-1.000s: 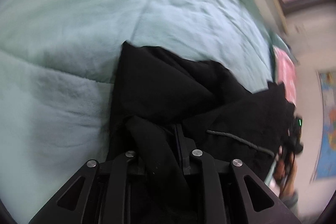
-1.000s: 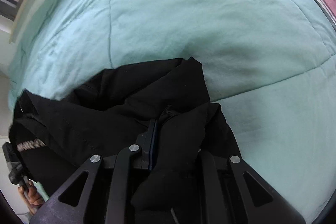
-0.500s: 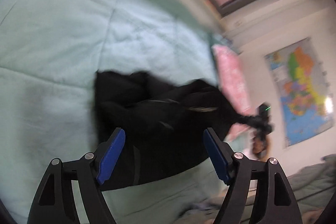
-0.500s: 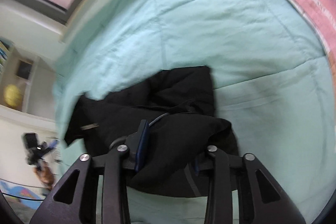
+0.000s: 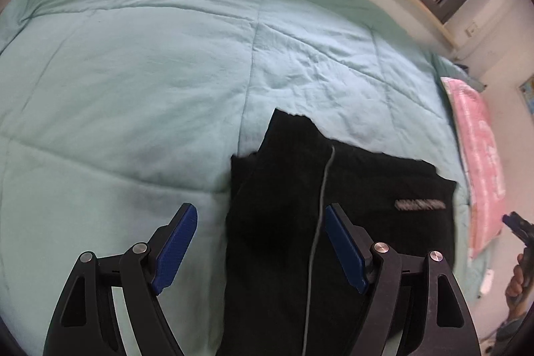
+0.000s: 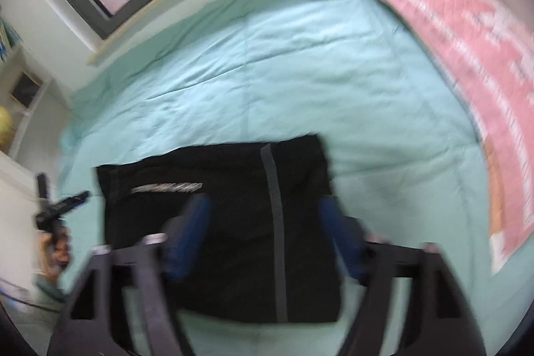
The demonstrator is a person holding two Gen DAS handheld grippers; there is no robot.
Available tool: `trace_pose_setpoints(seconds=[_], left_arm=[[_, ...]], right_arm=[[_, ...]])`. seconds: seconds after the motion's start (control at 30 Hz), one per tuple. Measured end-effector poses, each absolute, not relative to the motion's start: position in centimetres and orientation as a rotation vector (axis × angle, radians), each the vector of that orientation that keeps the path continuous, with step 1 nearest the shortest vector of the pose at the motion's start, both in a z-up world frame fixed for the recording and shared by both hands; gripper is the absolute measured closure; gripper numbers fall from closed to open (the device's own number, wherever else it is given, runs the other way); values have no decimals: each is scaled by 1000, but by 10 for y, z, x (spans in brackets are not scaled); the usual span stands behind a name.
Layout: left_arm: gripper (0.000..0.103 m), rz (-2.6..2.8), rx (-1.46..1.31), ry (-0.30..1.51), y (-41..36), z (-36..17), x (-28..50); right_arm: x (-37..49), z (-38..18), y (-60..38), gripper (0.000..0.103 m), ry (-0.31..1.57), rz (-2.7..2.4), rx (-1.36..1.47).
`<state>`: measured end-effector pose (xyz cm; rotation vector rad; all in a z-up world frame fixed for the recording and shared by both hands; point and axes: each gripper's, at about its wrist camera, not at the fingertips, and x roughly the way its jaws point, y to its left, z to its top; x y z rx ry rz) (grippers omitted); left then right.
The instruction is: Fold large clothes
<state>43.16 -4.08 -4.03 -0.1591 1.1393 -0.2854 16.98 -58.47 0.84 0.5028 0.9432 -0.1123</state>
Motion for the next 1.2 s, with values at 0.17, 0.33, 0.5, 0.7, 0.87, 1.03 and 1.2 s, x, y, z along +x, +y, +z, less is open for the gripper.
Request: trace_pose_setpoints(seconds=[0.17,0.33,0.5,0.7,0.87,1.03,1.2], left_arm=[[23,-335,-242,1216,-45,-77,471],[23,-419,-237,1285,-61,-98,492],[25,-394,-231,1293,-70,-114,500],[91,-388,-167,1161,-70,-65,468],[91,-343,-231,1018,-58,-11,456],[91,-272,-234,1102,-57,-51,487],[80,-180,-214,1256,-64,-137,513]], right_arm=[[233,-64,-603,15,1028,-128,435],[280,-128,-618,15,1081,-80,453],[297,-168,-604,43,1137,25,577],[261,-101,-580,82,984,-158,354],[282,-55,-565,84,911,-180,247],[329,-103,-568,85,1005,-221,283],[343,-178,-566,84,1134,-250,337]])
